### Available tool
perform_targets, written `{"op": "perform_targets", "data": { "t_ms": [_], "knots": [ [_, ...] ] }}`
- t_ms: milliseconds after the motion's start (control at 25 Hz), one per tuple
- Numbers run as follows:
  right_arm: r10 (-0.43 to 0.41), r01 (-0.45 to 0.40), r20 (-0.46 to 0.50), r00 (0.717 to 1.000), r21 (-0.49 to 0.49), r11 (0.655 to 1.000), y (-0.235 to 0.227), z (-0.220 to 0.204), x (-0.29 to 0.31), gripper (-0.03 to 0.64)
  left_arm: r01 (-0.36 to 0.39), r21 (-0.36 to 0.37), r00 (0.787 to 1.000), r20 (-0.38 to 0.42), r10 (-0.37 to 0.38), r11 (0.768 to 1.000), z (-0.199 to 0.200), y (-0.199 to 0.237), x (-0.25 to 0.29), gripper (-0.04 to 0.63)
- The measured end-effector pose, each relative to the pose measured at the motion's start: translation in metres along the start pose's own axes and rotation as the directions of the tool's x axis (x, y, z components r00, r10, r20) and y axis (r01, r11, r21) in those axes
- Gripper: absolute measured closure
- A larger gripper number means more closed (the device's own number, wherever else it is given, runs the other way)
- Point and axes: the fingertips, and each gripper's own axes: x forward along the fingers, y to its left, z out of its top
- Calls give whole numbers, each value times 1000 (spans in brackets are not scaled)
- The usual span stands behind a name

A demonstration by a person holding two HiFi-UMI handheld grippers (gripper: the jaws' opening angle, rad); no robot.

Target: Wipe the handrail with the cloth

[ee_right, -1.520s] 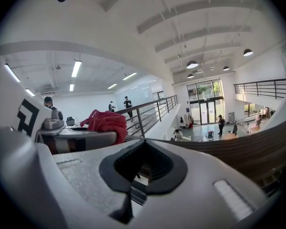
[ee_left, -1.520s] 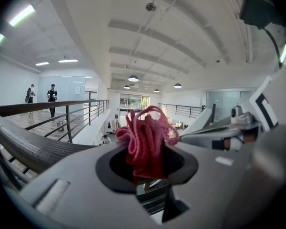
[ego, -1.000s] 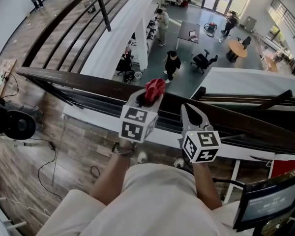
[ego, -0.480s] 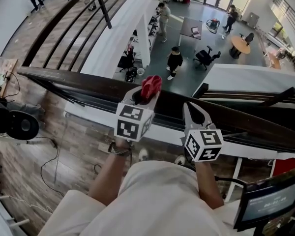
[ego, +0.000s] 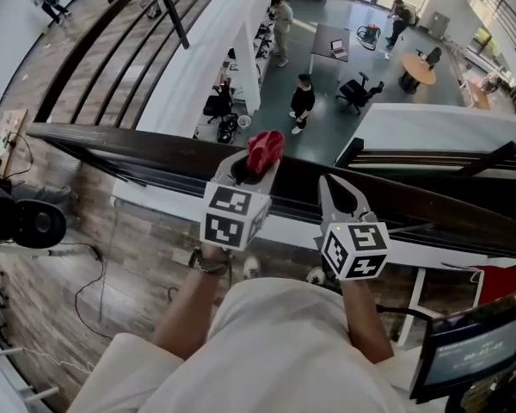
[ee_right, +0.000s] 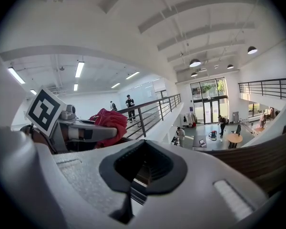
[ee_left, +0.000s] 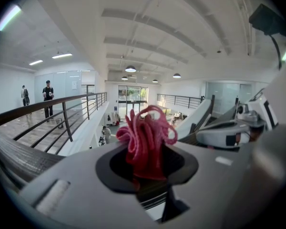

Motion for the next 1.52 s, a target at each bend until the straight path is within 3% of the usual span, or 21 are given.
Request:
{"op": "perform_targets", "data": {
  "t_ms": [1520],
  "knots": [
    [-52,51,26,998,33,998,-31,-1,-22,614,7,42,1000,23,-8,999,2,-29,11,466]
  ]
}}
